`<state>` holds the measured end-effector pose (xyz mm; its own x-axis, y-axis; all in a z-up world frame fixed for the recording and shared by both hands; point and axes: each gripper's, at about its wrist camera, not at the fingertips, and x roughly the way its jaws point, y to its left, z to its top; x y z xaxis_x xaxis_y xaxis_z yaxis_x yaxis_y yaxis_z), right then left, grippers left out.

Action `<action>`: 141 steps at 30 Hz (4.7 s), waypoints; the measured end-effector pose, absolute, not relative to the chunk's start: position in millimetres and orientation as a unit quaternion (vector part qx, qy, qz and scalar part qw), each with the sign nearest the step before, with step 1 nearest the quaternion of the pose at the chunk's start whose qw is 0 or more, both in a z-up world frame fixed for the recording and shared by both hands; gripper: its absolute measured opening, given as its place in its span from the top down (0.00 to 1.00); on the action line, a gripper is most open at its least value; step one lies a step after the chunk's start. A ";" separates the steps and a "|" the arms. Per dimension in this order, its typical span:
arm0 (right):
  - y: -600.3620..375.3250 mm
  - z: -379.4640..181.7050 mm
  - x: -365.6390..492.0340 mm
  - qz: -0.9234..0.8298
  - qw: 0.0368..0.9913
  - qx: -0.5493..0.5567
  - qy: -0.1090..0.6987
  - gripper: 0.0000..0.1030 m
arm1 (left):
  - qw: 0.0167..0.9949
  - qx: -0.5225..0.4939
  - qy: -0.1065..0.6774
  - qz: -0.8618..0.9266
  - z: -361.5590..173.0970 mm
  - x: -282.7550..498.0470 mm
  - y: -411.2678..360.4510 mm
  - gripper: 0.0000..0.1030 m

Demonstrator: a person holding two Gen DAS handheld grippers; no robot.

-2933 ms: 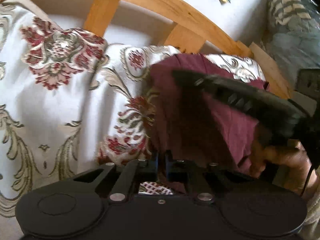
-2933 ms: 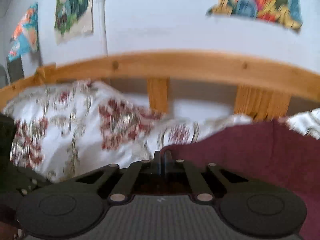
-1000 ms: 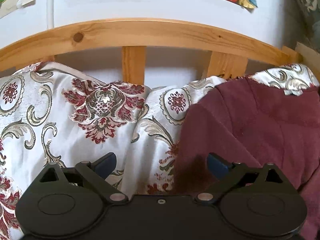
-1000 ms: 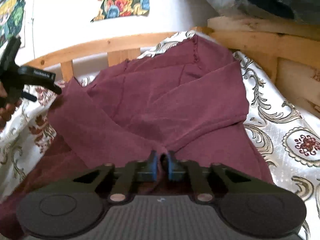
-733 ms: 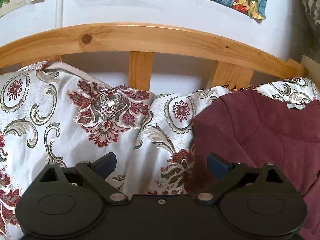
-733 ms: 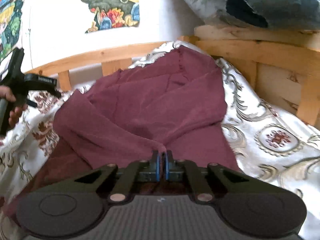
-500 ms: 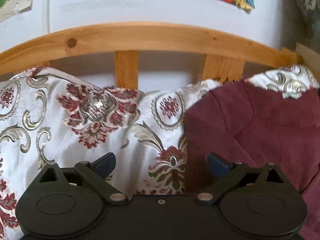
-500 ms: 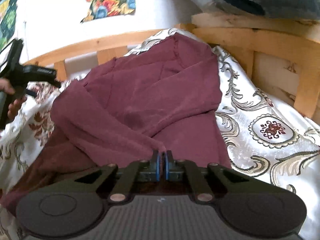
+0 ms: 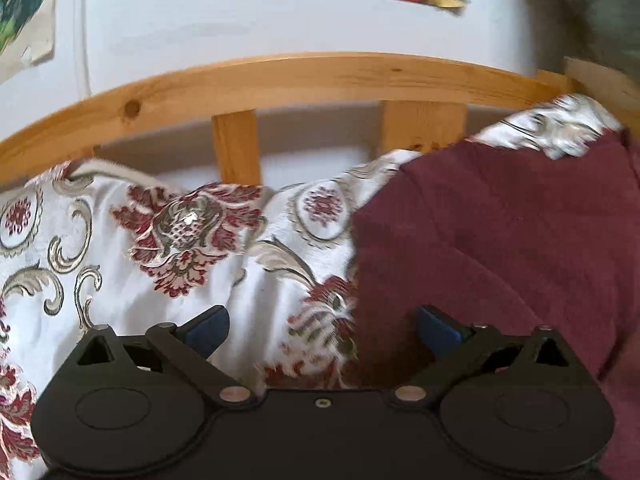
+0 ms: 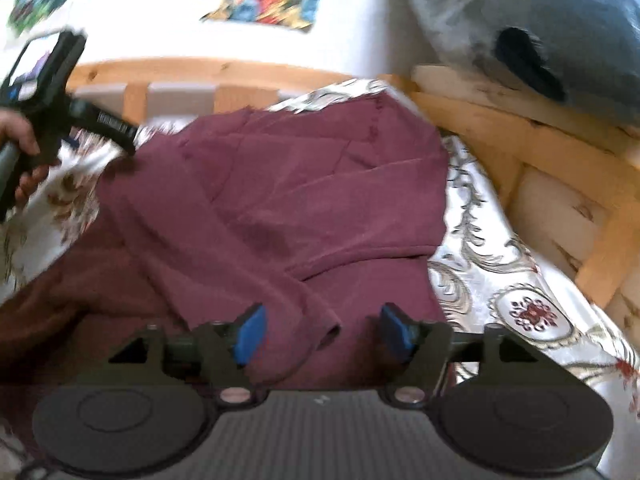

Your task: Fold small clothes

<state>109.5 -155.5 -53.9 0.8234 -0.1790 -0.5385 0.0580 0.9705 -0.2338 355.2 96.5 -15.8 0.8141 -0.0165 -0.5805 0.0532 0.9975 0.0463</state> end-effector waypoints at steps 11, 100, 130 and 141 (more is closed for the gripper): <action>-155.8 -43.0 92.7 -0.061 0.951 -0.127 0.274 0.00 | 0.948 0.062 0.294 -0.108 -14.4 267.0 77.6 0.01; -118.6 -56.7 14.4 -0.095 0.869 -0.343 0.343 0.86 | 0.933 0.219 0.208 -0.197 2.5 112.7 98.0 0.94; -38.5 45.5 -148.8 -0.108 0.877 -0.381 0.273 0.93 | 0.934 0.130 0.197 -0.267 73.7 -31.9 197.0 0.95; -49.2 64.5 -111.5 -0.118 0.893 -0.368 0.230 0.93 | 0.934 0.131 0.227 -0.243 103.1 -1.2 182.0 0.95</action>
